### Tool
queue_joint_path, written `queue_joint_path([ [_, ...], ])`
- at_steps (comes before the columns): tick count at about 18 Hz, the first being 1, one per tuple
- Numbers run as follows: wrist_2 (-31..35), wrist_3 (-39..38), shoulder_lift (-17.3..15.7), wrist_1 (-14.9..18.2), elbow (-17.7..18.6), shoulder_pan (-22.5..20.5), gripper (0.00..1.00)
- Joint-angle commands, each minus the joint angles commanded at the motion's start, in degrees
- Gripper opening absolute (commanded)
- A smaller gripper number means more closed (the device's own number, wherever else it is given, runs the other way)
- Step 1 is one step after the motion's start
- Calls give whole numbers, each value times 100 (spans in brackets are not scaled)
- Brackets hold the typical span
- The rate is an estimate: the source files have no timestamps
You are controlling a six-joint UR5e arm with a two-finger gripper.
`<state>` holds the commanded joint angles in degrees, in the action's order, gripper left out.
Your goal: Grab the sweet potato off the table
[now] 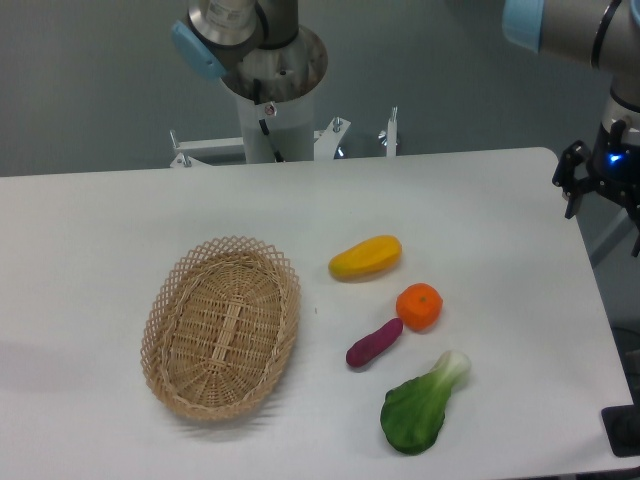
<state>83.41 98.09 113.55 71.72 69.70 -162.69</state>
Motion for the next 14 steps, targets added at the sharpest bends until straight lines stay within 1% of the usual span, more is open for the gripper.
queue_joint_path([
  [4, 0, -27, -26, -9, 70, 26, 100],
  [7, -26, -27, -132, -70, 333, 35, 100],
  [9, -88, -53, -141, -62, 351, 44, 100],
  [11, -79, -254, -141, -70, 395, 114, 100],
  [14, -62, -746, -123, -79, 413, 351, 100],
])
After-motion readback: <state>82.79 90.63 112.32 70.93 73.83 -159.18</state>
